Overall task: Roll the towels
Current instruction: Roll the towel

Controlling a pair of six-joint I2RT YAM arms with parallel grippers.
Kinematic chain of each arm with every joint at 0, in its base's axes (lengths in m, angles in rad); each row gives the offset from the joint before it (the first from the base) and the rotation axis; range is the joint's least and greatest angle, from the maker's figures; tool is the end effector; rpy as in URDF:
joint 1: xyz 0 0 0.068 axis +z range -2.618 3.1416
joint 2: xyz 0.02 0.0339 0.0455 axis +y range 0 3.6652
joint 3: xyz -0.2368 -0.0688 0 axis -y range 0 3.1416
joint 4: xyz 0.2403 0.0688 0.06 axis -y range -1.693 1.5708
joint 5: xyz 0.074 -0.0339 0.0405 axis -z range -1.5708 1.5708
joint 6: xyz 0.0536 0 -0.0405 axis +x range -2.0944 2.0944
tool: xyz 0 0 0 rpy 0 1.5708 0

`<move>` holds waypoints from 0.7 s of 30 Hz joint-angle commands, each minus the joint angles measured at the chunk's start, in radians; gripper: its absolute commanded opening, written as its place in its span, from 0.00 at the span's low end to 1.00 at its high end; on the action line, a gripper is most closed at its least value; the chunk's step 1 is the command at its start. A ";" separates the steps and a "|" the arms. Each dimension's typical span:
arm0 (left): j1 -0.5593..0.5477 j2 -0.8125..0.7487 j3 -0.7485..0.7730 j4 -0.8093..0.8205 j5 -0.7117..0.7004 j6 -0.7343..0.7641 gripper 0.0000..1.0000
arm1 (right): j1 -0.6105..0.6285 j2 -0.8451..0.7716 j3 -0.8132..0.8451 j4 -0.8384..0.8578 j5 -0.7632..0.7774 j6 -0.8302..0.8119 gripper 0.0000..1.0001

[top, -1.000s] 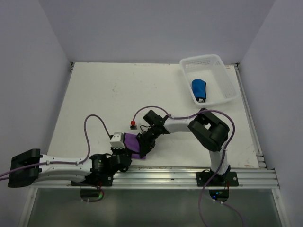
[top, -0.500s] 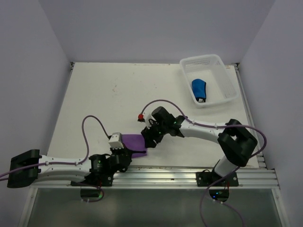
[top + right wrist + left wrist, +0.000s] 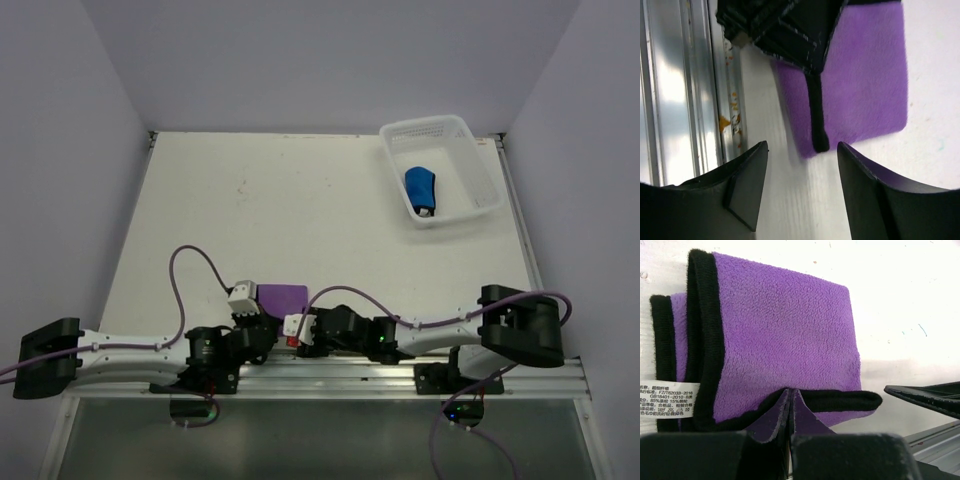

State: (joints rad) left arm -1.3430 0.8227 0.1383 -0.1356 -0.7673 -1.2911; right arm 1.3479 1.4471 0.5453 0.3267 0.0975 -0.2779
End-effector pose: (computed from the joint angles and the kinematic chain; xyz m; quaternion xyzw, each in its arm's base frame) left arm 0.0723 -0.1473 0.0993 -0.1148 0.8660 -0.2417 0.4224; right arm 0.0700 0.2853 0.1279 -0.6214 0.6201 0.2063 0.4321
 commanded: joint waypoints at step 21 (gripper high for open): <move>-0.002 -0.020 0.004 -0.087 0.011 -0.030 0.00 | 0.086 0.228 0.048 0.380 0.128 -0.092 0.31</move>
State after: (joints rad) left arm -1.3430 0.7986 0.1383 -0.1738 -0.7536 -1.3025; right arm 1.4273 1.6337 0.5533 0.6647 0.2417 -0.3744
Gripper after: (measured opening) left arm 0.005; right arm 0.288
